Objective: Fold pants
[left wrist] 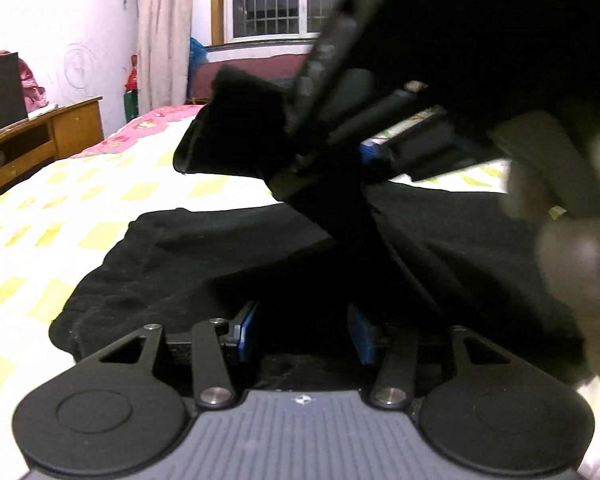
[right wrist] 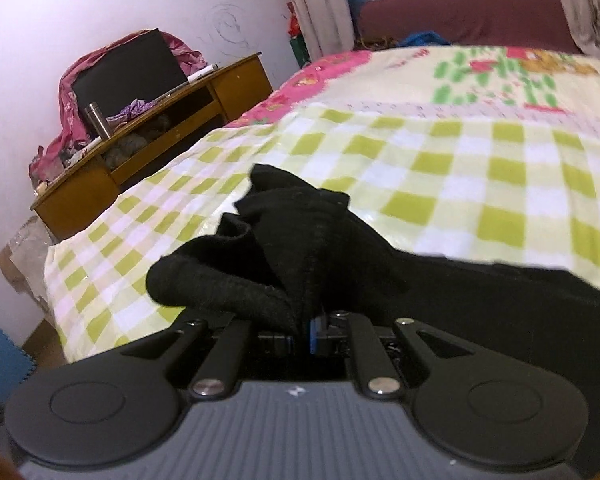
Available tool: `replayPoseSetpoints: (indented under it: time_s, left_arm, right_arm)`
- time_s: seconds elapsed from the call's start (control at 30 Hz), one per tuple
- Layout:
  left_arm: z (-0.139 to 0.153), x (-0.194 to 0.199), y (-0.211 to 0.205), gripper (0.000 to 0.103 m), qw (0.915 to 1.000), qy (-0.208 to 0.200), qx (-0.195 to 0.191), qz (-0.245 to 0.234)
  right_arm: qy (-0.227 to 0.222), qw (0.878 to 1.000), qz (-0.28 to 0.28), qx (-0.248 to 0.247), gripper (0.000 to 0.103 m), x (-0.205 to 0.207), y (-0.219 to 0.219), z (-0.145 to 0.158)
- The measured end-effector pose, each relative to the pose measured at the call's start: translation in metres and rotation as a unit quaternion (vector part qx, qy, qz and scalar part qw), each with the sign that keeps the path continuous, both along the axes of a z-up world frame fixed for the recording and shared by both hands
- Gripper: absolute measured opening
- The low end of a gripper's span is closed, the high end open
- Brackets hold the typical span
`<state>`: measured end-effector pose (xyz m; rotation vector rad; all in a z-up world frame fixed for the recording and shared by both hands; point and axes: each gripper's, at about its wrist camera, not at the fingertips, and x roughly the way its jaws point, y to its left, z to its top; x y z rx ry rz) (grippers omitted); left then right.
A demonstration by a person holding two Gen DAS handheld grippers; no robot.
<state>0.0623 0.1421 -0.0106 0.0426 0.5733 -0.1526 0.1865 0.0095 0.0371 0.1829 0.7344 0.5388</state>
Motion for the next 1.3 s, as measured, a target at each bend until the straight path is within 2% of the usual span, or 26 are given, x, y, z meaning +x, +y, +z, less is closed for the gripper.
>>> replayPoseSetpoints:
  time_s: [0.07, 0.13, 0.2, 0.33, 0.47, 0.57, 0.7, 0.8, 0.87, 0.9, 1.0, 1.03, 1.13, 1.2, 1.23, 1.3]
  left_arm:
    - [-0.001, -0.002, 0.003, 0.063, 1.0, -0.002, 0.001, 0.007]
    - [-0.001, -0.01, 0.005, 0.062, 0.9998, 0.0, -0.001, 0.018]
    - [-0.006, -0.016, 0.011, 0.061, 0.9989, 0.008, 0.016, 0.042]
    - [-0.01, -0.03, 0.026, 0.061, 0.9975, 0.021, -0.001, 0.067]
    - [-0.004, -0.031, 0.023, 0.061, 0.9966, 0.013, -0.008, 0.081]
    - [-0.004, -0.031, 0.025, 0.061, 0.9964, 0.005, -0.013, 0.084]
    - [-0.006, -0.034, 0.022, 0.061, 0.9967, 0.005, -0.009, 0.08]
    - [-0.012, -0.03, 0.031, 0.061, 0.9972, 0.01, -0.01, 0.074]
    - [-0.014, -0.029, 0.031, 0.061, 0.997, 0.011, -0.017, 0.075]
    - [-0.013, -0.027, 0.034, 0.061, 0.9968, 0.011, -0.022, 0.076]
    - [-0.013, -0.032, 0.037, 0.061, 0.9965, 0.011, -0.033, 0.076]
    - [-0.015, -0.032, 0.037, 0.061, 0.9967, 0.015, -0.021, 0.077]
    - [-0.014, -0.049, 0.039, 0.061, 0.9971, 0.013, -0.013, 0.074]
    - [-0.01, -0.061, 0.04, 0.061, 0.9972, 0.009, -0.005, 0.075]
    - [-0.007, -0.067, 0.04, 0.061, 0.9969, 0.005, 0.002, 0.078]
    - [0.001, -0.069, 0.043, 0.061, 0.9962, -0.001, 0.009, 0.087]
  right_arm:
    - [0.001, 1.0, 0.005, -0.016, 0.012, 0.007, 0.017, -0.003]
    - [0.02, 0.999, 0.024, -0.032, 0.015, 0.016, 0.04, -0.016]
    - [0.029, 0.998, 0.037, -0.037, 0.019, 0.019, 0.056, -0.027]
    - [0.029, 0.998, 0.054, -0.034, 0.016, 0.02, 0.074, -0.038]
    - [-0.017, 0.998, 0.057, -0.036, 0.014, 0.009, 0.077, -0.018]
    - [-0.043, 0.998, 0.045, -0.015, 0.013, 0.006, 0.072, 0.0]
    - [-0.035, 0.999, 0.018, 0.029, 0.013, 0.015, 0.061, 0.018]
    - [-0.036, 0.999, 0.015, 0.013, 0.013, 0.018, 0.07, 0.019]
    - [-0.021, 0.999, 0.025, 0.0, 0.013, 0.018, 0.082, 0.01]
    - [-0.017, 0.999, 0.033, -0.014, 0.014, 0.017, 0.089, 0.004]
    - [0.006, 0.994, 0.085, -0.075, 0.028, 0.016, 0.119, -0.022]
    - [0.012, 0.992, 0.093, -0.083, 0.032, 0.016, 0.124, -0.029]
    - [0.006, 0.992, 0.111, -0.056, 0.044, 0.009, 0.119, -0.028]
    - [0.007, 0.99, 0.141, -0.016, 0.043, 0.002, 0.104, -0.017]
    - [0.003, 0.988, 0.155, 0.005, 0.047, -0.003, 0.095, -0.01]
    - [-0.01, 0.986, 0.166, 0.026, 0.048, -0.011, 0.076, 0.003]
